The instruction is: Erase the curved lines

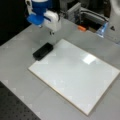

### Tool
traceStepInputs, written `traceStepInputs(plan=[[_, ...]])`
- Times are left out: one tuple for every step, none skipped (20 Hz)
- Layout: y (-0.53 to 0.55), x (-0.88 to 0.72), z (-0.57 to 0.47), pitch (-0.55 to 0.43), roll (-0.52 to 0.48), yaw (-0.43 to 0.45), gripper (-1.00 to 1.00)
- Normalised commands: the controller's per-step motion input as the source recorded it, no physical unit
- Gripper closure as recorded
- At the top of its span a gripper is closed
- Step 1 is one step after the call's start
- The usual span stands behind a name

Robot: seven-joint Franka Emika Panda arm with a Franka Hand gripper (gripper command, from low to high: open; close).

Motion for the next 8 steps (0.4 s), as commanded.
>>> traceStepInputs(plan=[[0.22,0.02,0.11,0.178,-0.052,0.014,-1.00],[0.22,0.04,0.09,0.173,-0.051,0.012,-1.00],[0.23,0.06,0.08,0.165,-0.050,0.012,-1.00],[0.22,0.08,0.07,0.157,-0.053,0.013,-1.00],[0.23,0.11,0.07,0.145,-0.054,0.014,-1.00],[0.24,0.13,0.06,0.121,-0.056,0.001,-1.00],[0.26,0.15,0.05,0.104,-0.055,-0.008,-1.00],[0.26,0.16,0.04,0.098,-0.054,-0.011,-1.00]])
